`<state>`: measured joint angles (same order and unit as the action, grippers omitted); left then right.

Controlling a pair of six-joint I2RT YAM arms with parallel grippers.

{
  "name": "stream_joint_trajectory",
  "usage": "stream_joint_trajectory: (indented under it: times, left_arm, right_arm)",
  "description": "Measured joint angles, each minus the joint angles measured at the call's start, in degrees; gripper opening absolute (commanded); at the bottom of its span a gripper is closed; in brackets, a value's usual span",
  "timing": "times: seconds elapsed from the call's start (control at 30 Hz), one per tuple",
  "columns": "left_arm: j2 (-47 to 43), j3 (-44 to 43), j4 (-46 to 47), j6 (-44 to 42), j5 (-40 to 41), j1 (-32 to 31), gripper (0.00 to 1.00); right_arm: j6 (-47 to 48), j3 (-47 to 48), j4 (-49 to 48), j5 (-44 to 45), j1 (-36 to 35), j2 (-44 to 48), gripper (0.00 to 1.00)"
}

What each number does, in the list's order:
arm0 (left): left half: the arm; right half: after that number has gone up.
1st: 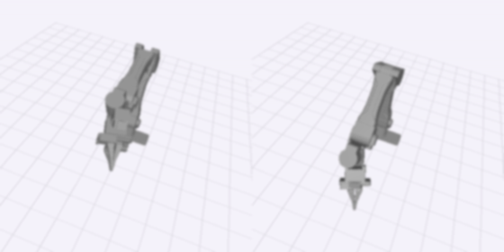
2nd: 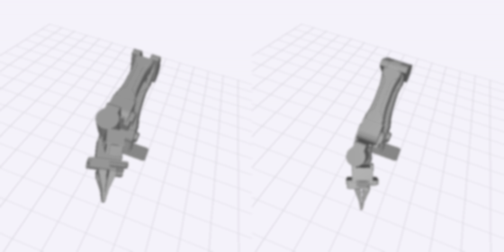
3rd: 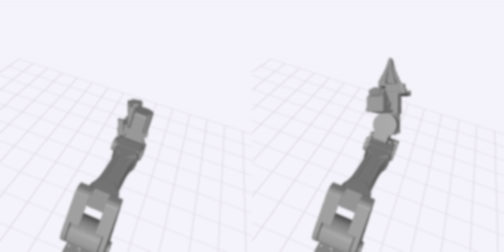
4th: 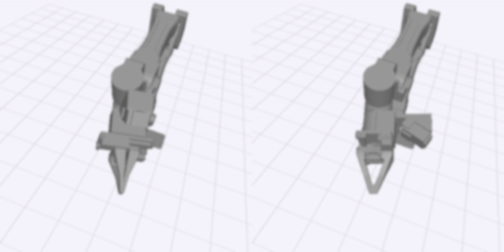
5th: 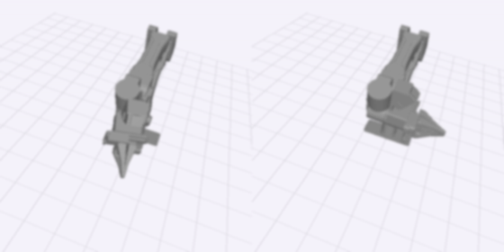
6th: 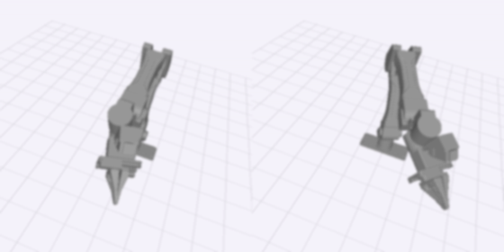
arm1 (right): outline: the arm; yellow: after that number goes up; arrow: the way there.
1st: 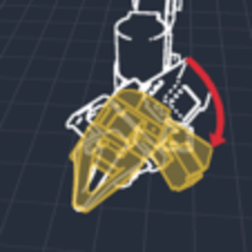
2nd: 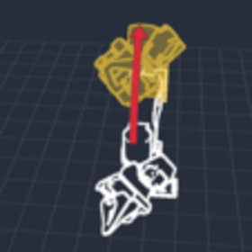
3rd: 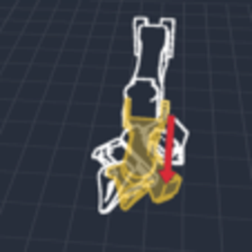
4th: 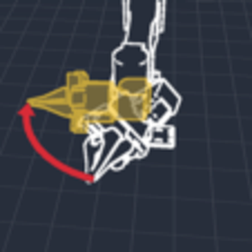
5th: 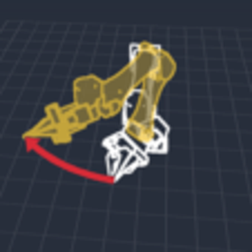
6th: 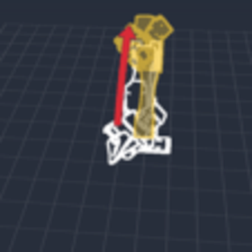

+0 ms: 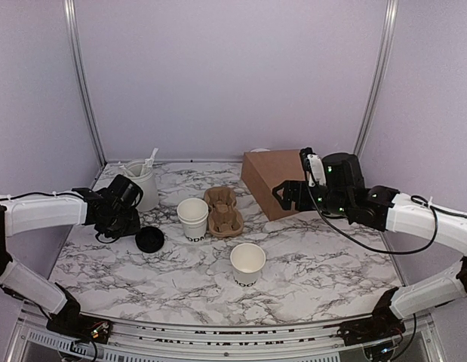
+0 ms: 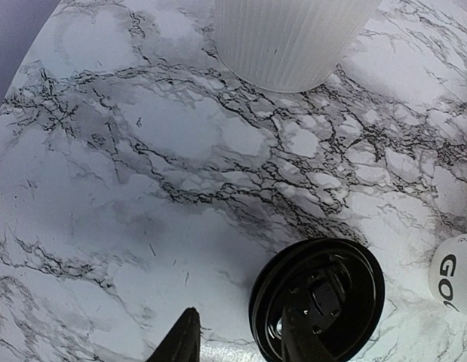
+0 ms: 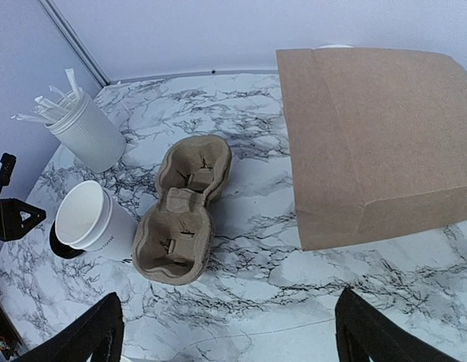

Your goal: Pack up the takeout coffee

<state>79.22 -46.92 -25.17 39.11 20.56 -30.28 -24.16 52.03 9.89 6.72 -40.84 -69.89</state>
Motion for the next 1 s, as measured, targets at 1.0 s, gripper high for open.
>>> stream_joint_trajectory:
  times: [1.0]
  left_arm:
    - [8.11,-1.05,5.44,-2.05,-4.02,0.57,0.19]
  right_arm:
    - [-2.93,-0.55,0.02,0.24,0.04,3.48,0.94]
